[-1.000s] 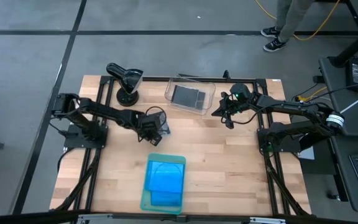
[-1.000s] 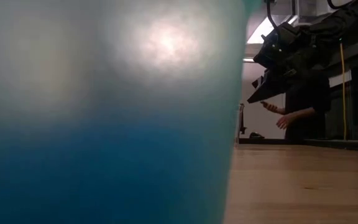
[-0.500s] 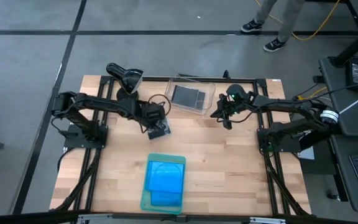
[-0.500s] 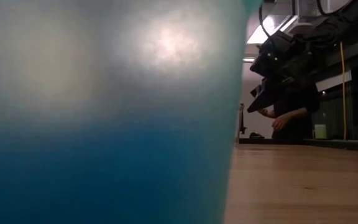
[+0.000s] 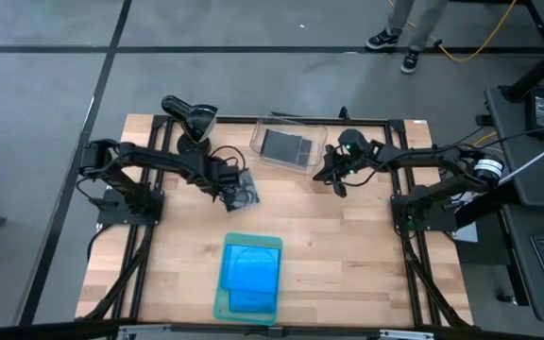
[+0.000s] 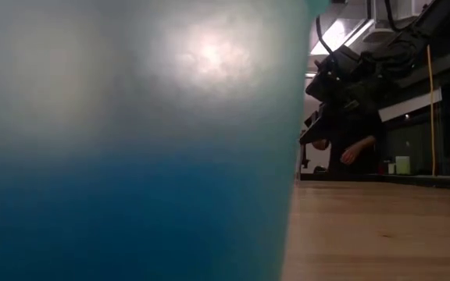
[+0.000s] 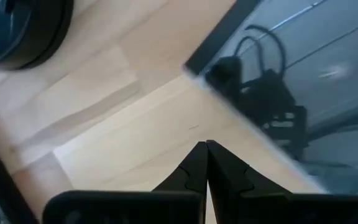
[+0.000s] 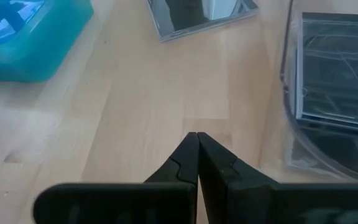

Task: Pick & place jewel cases by type
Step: Put the black cd case into the transparent bin

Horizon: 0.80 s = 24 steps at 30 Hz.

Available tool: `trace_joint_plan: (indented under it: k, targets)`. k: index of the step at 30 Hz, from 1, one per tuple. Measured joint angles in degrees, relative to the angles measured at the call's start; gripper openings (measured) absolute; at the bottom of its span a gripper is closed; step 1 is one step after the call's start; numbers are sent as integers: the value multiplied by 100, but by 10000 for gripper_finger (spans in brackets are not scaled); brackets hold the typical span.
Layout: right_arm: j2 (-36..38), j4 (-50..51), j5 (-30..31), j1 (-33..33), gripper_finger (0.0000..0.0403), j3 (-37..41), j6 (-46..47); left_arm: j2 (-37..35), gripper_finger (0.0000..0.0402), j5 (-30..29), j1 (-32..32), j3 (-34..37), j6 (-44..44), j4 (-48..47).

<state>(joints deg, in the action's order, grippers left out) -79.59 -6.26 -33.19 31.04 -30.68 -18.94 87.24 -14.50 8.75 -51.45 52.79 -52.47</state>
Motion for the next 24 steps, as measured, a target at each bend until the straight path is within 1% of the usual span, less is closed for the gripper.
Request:
trace_joint_plan:
  k: [2,5,13,19,24]
  targets:
    - [0,0,1,-45,10,0,56,0,2,-99,1,191,21,38]
    - [0,1,2,-112,10,0,61,0,3,-245,47,486,-69,359]
    - [0,-33,7,-240,10,0,45,-19,3,-219,313,1180,-370,1575]
    - [0,-31,11,-238,10,0,30,-24,3,-190,449,1247,-707,2060]
    - [0,-32,60,-238,10,0,11,-2,2,-86,443,1225,-714,2456]
